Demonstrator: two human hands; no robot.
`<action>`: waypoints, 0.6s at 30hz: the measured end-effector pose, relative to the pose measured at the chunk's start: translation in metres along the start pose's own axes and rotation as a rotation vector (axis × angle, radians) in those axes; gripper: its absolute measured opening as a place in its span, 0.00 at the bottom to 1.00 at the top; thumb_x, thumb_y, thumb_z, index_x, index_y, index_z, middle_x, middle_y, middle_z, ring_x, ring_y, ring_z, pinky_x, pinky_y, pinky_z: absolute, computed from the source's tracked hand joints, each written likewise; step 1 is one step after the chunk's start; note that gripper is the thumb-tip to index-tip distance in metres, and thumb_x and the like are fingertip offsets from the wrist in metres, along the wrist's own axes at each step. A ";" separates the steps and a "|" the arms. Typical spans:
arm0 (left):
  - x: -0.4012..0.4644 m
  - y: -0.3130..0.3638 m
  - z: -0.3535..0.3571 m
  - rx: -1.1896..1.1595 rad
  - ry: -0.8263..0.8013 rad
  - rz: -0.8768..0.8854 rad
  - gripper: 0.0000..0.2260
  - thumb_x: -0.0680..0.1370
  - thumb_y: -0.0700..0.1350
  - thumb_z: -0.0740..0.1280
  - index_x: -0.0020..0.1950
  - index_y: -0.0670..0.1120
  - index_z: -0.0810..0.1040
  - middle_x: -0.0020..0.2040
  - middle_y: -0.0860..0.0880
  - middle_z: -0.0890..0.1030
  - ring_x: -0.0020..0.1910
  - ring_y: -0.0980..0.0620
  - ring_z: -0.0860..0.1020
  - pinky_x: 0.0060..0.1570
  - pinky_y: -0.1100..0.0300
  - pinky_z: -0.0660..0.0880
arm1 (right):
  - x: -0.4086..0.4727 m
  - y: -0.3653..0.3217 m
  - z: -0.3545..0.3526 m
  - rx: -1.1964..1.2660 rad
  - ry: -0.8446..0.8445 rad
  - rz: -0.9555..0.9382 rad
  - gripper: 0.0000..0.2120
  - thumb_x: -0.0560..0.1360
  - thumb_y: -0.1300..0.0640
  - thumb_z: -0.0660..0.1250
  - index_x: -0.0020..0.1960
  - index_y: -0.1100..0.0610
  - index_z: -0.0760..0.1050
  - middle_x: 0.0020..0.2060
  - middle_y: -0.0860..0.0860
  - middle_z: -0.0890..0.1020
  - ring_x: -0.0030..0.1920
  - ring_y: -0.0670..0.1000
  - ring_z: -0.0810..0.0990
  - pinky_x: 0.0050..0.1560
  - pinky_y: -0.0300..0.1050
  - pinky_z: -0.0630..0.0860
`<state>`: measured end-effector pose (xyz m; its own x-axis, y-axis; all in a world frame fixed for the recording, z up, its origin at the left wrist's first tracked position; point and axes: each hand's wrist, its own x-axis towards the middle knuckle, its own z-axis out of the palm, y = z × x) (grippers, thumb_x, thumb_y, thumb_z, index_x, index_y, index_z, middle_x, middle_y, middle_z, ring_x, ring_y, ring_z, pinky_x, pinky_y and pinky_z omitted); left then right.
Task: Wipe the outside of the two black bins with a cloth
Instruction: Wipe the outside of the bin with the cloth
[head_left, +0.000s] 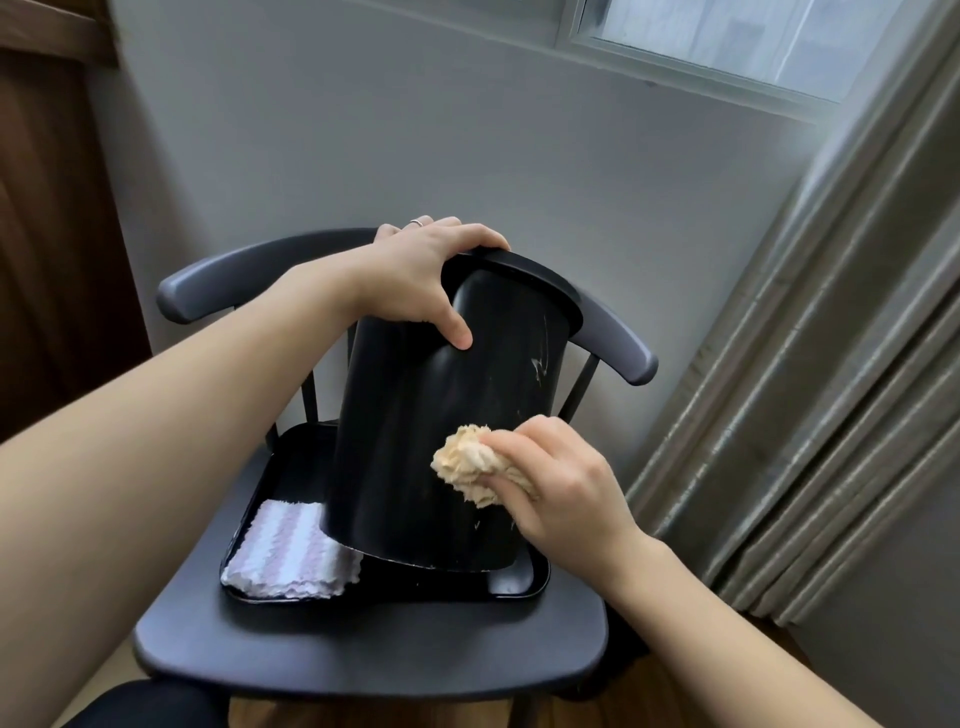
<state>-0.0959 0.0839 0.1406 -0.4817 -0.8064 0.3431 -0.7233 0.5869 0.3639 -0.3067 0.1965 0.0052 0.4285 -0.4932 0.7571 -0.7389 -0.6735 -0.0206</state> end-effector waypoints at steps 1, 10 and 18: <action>0.000 -0.001 0.000 -0.002 -0.001 -0.005 0.42 0.64 0.49 0.84 0.72 0.67 0.67 0.51 0.68 0.68 0.57 0.60 0.58 0.62 0.59 0.54 | 0.004 0.000 0.000 0.002 0.032 0.039 0.12 0.74 0.58 0.74 0.56 0.60 0.82 0.41 0.53 0.79 0.40 0.56 0.78 0.40 0.51 0.79; 0.000 -0.004 -0.002 -0.020 -0.001 -0.020 0.42 0.64 0.49 0.84 0.72 0.67 0.67 0.54 0.64 0.69 0.61 0.58 0.59 0.64 0.58 0.54 | -0.022 -0.012 0.010 0.030 -0.048 -0.102 0.10 0.74 0.58 0.74 0.54 0.60 0.83 0.40 0.53 0.79 0.38 0.55 0.78 0.36 0.48 0.78; -0.001 -0.002 -0.003 -0.003 -0.001 -0.020 0.42 0.65 0.49 0.83 0.74 0.64 0.67 0.59 0.60 0.69 0.62 0.58 0.59 0.66 0.56 0.55 | 0.004 0.004 0.007 0.067 0.071 0.088 0.13 0.75 0.55 0.73 0.56 0.61 0.82 0.42 0.53 0.80 0.41 0.56 0.79 0.44 0.50 0.78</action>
<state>-0.0930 0.0835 0.1421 -0.4674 -0.8181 0.3352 -0.7316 0.5707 0.3729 -0.3038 0.1881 0.0037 0.3236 -0.5132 0.7949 -0.7348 -0.6656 -0.1305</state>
